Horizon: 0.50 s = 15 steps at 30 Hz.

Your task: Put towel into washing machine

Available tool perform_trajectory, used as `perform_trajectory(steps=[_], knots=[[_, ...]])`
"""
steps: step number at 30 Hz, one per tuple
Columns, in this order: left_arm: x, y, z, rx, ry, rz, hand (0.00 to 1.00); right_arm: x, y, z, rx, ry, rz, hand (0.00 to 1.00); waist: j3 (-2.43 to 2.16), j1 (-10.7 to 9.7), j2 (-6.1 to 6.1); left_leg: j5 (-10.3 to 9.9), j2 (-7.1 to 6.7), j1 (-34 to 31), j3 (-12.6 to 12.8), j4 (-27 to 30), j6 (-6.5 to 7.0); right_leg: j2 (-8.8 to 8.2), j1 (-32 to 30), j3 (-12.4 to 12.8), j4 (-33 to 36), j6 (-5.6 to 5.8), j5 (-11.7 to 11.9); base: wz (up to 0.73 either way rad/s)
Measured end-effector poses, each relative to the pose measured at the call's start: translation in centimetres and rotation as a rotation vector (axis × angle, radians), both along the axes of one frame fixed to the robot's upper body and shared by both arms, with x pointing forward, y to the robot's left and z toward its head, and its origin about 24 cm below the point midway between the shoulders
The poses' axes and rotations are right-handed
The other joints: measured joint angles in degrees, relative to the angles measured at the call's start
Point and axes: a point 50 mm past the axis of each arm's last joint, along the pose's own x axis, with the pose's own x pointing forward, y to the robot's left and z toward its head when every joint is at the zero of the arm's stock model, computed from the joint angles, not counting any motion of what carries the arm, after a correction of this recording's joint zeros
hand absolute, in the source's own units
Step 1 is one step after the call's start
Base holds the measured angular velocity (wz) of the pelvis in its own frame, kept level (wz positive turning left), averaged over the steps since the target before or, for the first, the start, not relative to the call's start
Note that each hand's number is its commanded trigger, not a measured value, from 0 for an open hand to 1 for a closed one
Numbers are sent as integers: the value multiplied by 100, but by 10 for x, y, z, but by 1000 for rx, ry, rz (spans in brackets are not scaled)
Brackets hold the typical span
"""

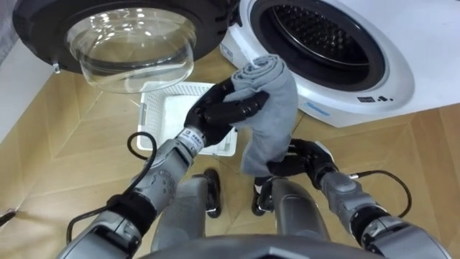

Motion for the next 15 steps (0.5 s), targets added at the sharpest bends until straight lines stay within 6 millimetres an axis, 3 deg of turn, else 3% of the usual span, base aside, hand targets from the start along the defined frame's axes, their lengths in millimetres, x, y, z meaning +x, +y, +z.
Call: perform_trajectory(steps=[7,14,15], knots=[[-3,-4,-1,-9,4,-43,100,0,0,-1,-25,27,22,100,9,-125,-14,0,17,-1,42,-34,-1,27,-16,50,-33,3,5,-2],[-4,-4,-1,-15,6,-65,100,3,-2,0,-36,32,2,100,9,-114,-14,0,24,-1,68,-96,-1,52,-35,95,-104,9,32,-2],[-4,-4,-2,-15,8,-68,60,3,-2,0,-36,34,-2,100,9,-113,-14,0,23,-1,69,-102,-1,52,-37,95,-106,9,32,0]])
